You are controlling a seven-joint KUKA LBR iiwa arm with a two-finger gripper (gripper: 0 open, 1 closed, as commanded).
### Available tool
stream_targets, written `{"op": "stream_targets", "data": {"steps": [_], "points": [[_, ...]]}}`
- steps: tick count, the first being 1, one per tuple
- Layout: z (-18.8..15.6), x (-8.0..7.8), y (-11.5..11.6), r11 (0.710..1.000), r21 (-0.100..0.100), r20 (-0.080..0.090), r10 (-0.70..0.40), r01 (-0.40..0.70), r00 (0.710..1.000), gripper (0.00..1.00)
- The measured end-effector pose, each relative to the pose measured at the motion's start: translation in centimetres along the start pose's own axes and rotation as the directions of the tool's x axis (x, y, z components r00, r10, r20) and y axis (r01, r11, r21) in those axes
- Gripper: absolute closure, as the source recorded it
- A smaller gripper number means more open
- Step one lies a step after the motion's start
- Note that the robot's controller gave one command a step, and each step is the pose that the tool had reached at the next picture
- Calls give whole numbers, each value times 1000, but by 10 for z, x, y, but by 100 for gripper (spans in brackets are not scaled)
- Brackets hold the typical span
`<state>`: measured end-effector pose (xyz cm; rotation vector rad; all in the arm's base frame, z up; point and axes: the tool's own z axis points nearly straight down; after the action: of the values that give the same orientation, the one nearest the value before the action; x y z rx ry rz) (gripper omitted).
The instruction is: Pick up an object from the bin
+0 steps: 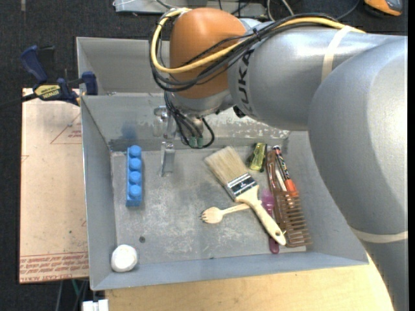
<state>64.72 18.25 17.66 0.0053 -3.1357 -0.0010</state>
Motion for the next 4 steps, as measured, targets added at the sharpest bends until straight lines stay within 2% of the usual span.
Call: {"op": "stream_targets", "data": {"steps": [1,2,3,4], "points": [[-5,-2,-1,1000,-1,7,3,-3,1000,0],[89,-4,33,949,1,12,-316,316,949,0],[17,3,38,880,4,17,-474,474,880,0],[75,22,72,776,3,14,-630,630,776,0]]}}
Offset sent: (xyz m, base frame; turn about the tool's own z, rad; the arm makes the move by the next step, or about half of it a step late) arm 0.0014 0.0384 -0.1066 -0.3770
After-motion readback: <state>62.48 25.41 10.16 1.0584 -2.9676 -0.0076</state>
